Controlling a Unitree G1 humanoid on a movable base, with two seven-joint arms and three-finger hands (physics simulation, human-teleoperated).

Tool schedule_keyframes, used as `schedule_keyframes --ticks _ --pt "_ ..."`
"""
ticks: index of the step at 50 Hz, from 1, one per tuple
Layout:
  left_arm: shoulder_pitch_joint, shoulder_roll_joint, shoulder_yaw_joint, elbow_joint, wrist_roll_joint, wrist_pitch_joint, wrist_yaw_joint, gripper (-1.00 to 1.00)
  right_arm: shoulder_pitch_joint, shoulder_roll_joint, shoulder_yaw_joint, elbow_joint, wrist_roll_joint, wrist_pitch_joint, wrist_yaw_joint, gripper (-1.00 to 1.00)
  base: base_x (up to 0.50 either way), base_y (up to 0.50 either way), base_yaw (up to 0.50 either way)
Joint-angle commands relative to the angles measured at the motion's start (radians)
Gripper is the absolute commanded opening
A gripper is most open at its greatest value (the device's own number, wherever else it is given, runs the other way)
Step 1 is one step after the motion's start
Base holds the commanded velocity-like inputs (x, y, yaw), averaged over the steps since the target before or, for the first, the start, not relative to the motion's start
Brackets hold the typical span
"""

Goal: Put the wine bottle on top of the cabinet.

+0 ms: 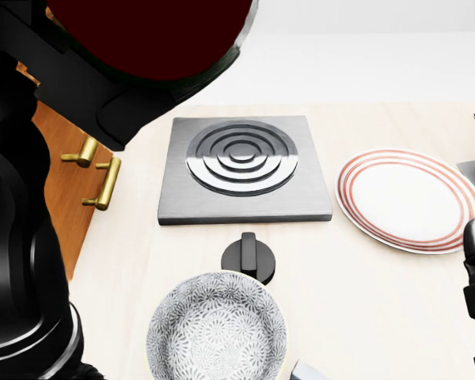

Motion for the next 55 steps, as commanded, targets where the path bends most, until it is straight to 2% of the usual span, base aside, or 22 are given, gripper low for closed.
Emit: schedule_keyframes --ticks 1,9,11,12,14,17,22,26,35,39,43,55 --pt "-0.32 0.195 0.148 0.037 -0.24 0.0 0.095 -1.0 0.047 0.234 -0.074 -0.003 -0.084 0.0 0.227 1.0 0.0 0.0 0.0" --pt "-0.459 0.429 0.249 0.247 -0.424 0.0 0.158 -1.0 0.017 0.366 -0.152 -0.003 -0.126 0.0 0.366 1.0 0.0 0.0 0.0" --pt "-0.477 0.482 0.251 0.295 -0.459 0.0 0.173 -1.0 0.01 0.39 -0.167 -0.003 -0.134 0.0 0.392 1.0 0.0 0.0 0.0" --pt "-0.484 0.531 0.264 0.348 -0.466 0.0 0.175 -1.0 0.004 0.403 -0.181 -0.003 -0.136 0.0 0.407 1.0 0.0 0.0 0.0" --pt "-0.473 0.573 0.283 0.378 -0.508 0.0 0.18 -1.0 -0.011 0.429 -0.2 -0.003 -0.147 0.0 0.435 1.0 0.0 0.0 0.0" --pt "-0.471 0.678 0.297 0.477 -0.546 0.0 0.168 -1.0 -0.029 0.462 -0.211 -0.003 -0.172 0.0 0.467 1.0 0.0 0.0 0.0" --pt "-0.496 0.803 0.32 0.638 -0.6 0.0 0.174 -1.0 -0.049 0.499 -0.21 -0.003 -0.216 0.0 0.501 1.0 0.0 0.0 0.0" --pt "-0.478 0.861 0.32 0.734 -0.632 0.0 0.192 -1.0 -0.055 0.523 -0.207 -0.003 -0.242 0.0 0.524 1.0 0.0 0.0 0.0" --pt "-0.369 0.898 0.336 0.884 -0.715 0.0 0.232 -1.0 -0.065 0.568 -0.231 0.004 -0.267 0.0 0.573 1.0 0.0 0.0 0.0" --pt "-0.308 0.889 0.337 0.961 -0.741 0.0 0.221 -1.0 -0.063 0.582 -0.218 0.017 -0.286 0.0 0.581 1.0 0.0 0.0 0.0" --pt "-0.255 0.875 0.328 0.971 -0.761 0.0 0.169 -1.0 -0.067 0.579 -0.206 0.03 -0.298 0.0 0.573 1.0 0.0 0.0 0.0" --pt "-0.188 0.825 0.323 0.987 -0.744 0.0 0.114 -1.0 -0.048 0.566 -0.172 0.04 -0.304 0.0 0.553 1.0 0.0 0.0 0.0"
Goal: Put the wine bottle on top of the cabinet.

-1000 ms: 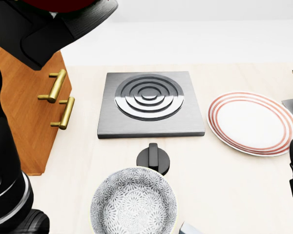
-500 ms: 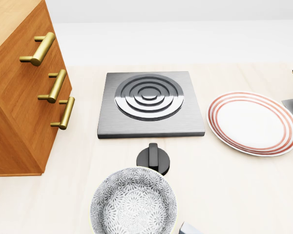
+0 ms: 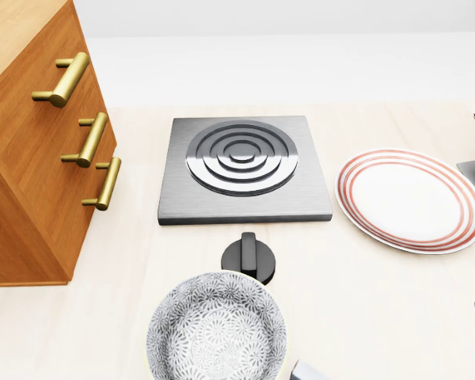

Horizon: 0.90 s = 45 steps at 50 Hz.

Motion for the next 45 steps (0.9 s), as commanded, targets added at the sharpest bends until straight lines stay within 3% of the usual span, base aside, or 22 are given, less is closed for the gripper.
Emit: schedule_keyframes --ticks 1,15,45 --pt "0.062 -0.025 0.005 0.052 -0.016 0.0 -0.033 -1.0 0.012 0.001 0.025 0.016 -0.015 0.0 -0.005 1.0 0.0 0.0 0.0" --pt "0.06 -0.078 -0.009 0.271 0.031 0.0 -0.071 -1.0 0.015 0.013 -0.019 0.048 0.016 0.0 0.018 1.0 0.0 0.0 0.0" --pt "0.021 -0.106 -0.021 0.637 0.047 0.0 -0.089 -1.0 0.048 0.034 -0.002 0.117 0.008 0.0 0.035 1.0 0.0 0.0 0.0"
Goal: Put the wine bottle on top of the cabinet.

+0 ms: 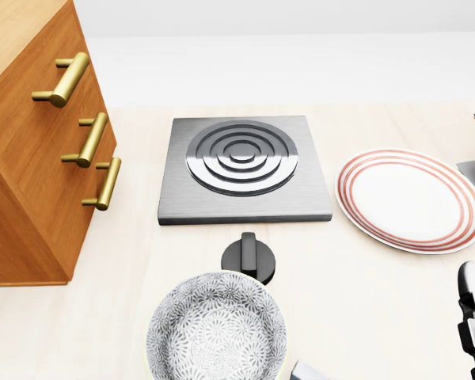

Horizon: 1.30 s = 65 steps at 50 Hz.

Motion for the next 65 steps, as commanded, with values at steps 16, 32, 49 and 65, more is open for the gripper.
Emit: schedule_keyframes --ticks 16,32,49,65 --pt "-0.027 -0.035 0.007 0.23 0.035 0.0 0.02 -0.99 0.042 0.012 0.002 0.068 0.011 0.0 0.016 1.0 0.0 0.0 0.0" --pt "-0.028 -0.033 0.009 0.233 0.04 0.0 0.013 -0.72 0.039 0.016 -0.012 0.09 0.011 -0.014 0.027 1.0 0.0 0.0 0.0" --pt "0.0 -0.018 0.013 0.235 0.038 0.0 -0.002 -0.7 0.032 0.032 -0.033 0.09 0.006 -0.015 0.047 1.0 0.0 0.0 0.0" --pt "0.048 0.001 0.029 0.243 0.03 0.0 -0.009 -0.71 0.034 0.034 -0.037 0.084 0.007 -0.014 0.058 1.0 0.0 0.0 0.0"
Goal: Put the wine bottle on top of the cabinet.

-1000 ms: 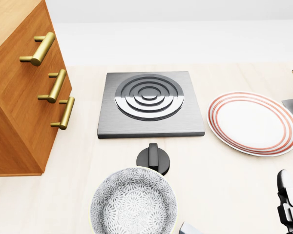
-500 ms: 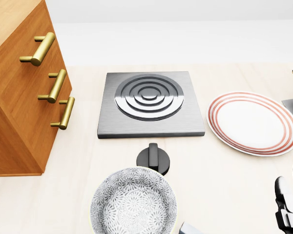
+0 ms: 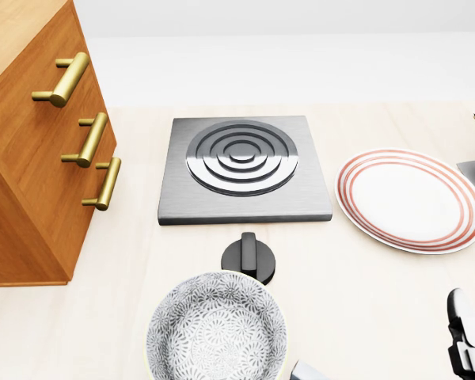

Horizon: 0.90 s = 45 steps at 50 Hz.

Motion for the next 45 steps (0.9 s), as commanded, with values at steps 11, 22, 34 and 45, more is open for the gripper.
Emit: schedule_keyframes --ticks 11,22,34,45 --pt "0.179 0.004 -0.035 0.041 -0.021 0.0 -0.012 -0.65 -0.004 0.0 -0.026 -0.012 0.007 0.008 0.026 1.0 0.0 0.0 0.0" --pt "0.179 0.0 -0.035 0.047 -0.021 0.0 -0.015 -0.55 -0.012 0.0 -0.043 -0.012 0.01 0.01 0.041 1.0 0.0 0.0 0.0" --pt "0.19 -0.002 -0.032 0.054 -0.027 0.0 -0.018 -0.52 -0.014 0.0 -0.045 -0.023 0.004 0.016 0.049 1.0 0.0 0.0 0.0" --pt "0.203 -0.008 -0.03 0.053 -0.037 0.0 -0.037 -0.33 -0.014 0.0 -0.072 -0.025 0.01 0.014 0.078 1.0 0.0 0.0 0.0"
